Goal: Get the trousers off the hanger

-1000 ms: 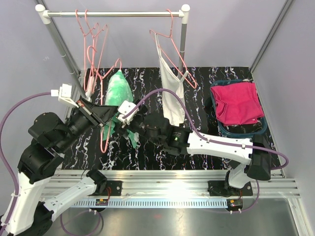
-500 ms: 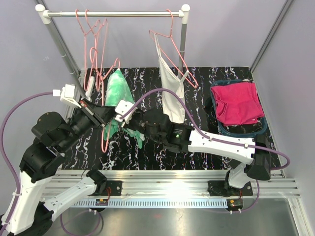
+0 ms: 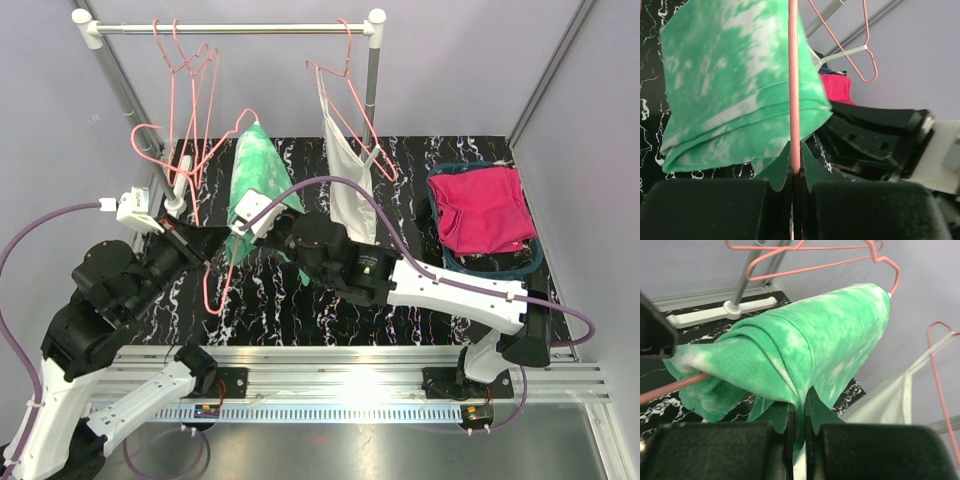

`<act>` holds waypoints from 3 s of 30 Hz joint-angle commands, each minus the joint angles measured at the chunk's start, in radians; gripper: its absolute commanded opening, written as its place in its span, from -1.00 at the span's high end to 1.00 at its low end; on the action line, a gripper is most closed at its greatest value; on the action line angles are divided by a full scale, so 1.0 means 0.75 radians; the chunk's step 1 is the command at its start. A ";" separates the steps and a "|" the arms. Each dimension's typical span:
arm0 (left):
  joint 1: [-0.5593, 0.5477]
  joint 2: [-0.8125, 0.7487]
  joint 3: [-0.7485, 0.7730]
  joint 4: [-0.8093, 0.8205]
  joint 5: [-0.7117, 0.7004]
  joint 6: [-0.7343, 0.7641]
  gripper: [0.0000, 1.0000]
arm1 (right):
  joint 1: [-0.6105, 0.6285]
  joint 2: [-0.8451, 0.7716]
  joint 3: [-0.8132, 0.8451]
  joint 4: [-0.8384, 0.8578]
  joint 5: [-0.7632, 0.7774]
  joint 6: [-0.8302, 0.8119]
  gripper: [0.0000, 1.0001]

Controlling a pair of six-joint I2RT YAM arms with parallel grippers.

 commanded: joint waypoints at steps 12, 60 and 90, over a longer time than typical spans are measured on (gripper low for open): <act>-0.003 -0.054 -0.159 -0.035 -0.093 0.073 1.00 | -0.009 -0.188 0.432 0.060 0.205 -0.042 1.00; -0.003 -0.070 -0.450 0.292 -0.263 -0.295 1.00 | -0.007 -0.416 0.618 -0.114 0.347 -0.026 1.00; -0.003 0.015 -0.286 0.063 -0.281 0.056 1.00 | -0.009 -0.313 0.888 0.182 0.712 -0.764 1.00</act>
